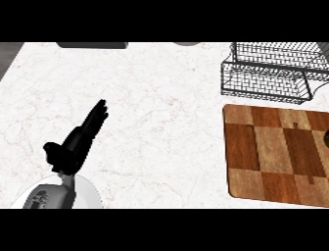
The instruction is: Pick the sweet potato from the cutting board and place it in the tiered basket
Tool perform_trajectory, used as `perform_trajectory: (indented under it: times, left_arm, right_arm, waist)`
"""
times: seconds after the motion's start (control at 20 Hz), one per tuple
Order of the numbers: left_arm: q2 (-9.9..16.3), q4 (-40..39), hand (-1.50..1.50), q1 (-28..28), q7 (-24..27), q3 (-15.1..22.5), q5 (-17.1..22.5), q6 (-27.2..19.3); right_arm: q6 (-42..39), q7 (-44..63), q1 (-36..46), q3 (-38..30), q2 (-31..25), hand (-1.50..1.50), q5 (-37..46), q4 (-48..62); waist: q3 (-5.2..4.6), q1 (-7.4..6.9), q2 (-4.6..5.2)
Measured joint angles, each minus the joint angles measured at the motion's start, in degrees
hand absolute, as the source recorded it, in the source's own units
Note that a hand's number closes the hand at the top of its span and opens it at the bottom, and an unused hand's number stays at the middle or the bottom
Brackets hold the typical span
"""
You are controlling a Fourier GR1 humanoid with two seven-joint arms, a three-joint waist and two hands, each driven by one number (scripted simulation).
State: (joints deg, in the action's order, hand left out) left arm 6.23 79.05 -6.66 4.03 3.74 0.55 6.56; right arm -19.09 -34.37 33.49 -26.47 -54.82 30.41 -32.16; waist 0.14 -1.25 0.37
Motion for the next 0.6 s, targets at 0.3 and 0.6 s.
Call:
perform_trajectory:
  times: [0.3, 0.6]
  left_arm:
    - [0.3, -1.6, 0.0, -0.6, 0.8, -0.8, -0.1, 0.5]
    - [-0.2, -2.3, 0.0, -1.6, 0.5, -0.8, -0.3, 0.5]
  right_arm:
    - [-5.1, 6.9, 11.8, 1.2, -1.1, 1.5, -0.6, 1.5]
    - [-6.2, 17.6, 23.7, 3.9, 2.5, 1.5, 0.3, 2.5]
  waist:
    - [-0.11, -0.11, -0.05]
    - [-0.17, -0.37, -0.03]
